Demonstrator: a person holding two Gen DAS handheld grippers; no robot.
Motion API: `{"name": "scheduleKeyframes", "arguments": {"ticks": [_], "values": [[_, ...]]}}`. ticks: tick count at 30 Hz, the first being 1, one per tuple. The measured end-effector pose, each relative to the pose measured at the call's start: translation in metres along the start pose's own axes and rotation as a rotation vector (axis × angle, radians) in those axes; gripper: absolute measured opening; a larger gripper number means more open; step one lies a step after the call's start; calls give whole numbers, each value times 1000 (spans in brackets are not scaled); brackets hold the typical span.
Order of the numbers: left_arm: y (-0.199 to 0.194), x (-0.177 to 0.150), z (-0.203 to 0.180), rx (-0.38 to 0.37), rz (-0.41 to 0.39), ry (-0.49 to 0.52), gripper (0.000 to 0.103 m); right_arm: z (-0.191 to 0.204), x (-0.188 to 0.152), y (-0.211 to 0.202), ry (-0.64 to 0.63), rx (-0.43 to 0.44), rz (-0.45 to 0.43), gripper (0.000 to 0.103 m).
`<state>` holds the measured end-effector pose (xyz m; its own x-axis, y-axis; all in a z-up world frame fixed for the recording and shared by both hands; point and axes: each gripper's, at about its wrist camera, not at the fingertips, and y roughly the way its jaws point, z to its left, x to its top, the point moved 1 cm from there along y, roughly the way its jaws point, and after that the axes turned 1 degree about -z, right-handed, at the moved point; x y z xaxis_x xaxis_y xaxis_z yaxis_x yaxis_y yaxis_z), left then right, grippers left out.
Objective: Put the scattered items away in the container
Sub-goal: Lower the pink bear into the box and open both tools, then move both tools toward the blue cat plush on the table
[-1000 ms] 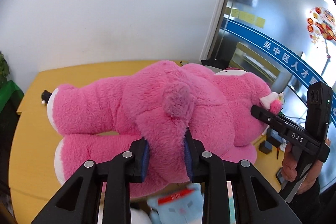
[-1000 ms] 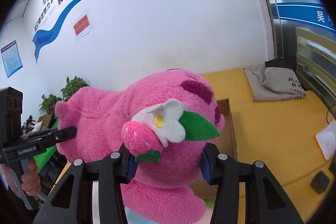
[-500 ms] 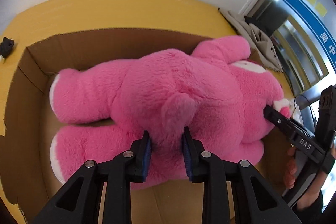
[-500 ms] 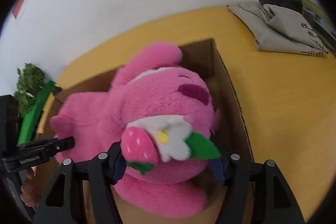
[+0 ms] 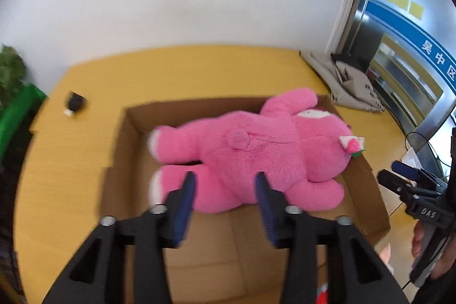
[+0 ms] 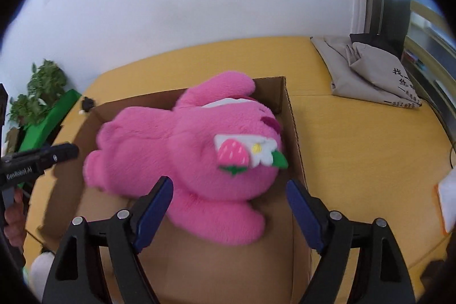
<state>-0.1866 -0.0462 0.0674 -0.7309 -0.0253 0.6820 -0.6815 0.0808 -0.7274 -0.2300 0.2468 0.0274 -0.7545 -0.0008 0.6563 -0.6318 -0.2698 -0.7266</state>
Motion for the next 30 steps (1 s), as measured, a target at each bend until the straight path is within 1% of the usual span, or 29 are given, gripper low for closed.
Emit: {"name": "scheduleKeyframes", "arguments": {"ticks": [2,4,6,8,10,12,15,18,21,25,30], "values": [[-48,-23,-1,71,-59,-14,103,3,-18,-39,-4,1,-42,84],[-85,-51,2,96,-122,-47,103,9,-40,-67,-33,-34,-72,84],[-109,-76,1,79,-143,-64,103,13,-64,-82,-55,-69,-63,84],[-122,-102,2,93,-140,-83,103,11,-85,-87,-45,-103,-52,84],[-126,-121,-1,87,-123,-118,103,12,-99,-90,-46,-136,-51,84],[-127,-134,-11,52,-120,-134,103,15,-110,-100,-47,-144,-72,84],[-131,-146,-29,60,-123,-101,103,22,-123,-119,-58,-152,-107,84],[-133,-150,-46,61,-145,-60,103,28,-131,-136,-79,-167,-134,84],[-132,-153,-51,45,-136,-54,103,32,-135,-146,-93,-177,-150,84],[-130,-159,-56,41,-125,-49,103,36,-137,-151,-98,-182,-156,84],[-130,-163,-60,20,-123,-43,103,39,-140,-148,-101,-181,-145,84]]}}
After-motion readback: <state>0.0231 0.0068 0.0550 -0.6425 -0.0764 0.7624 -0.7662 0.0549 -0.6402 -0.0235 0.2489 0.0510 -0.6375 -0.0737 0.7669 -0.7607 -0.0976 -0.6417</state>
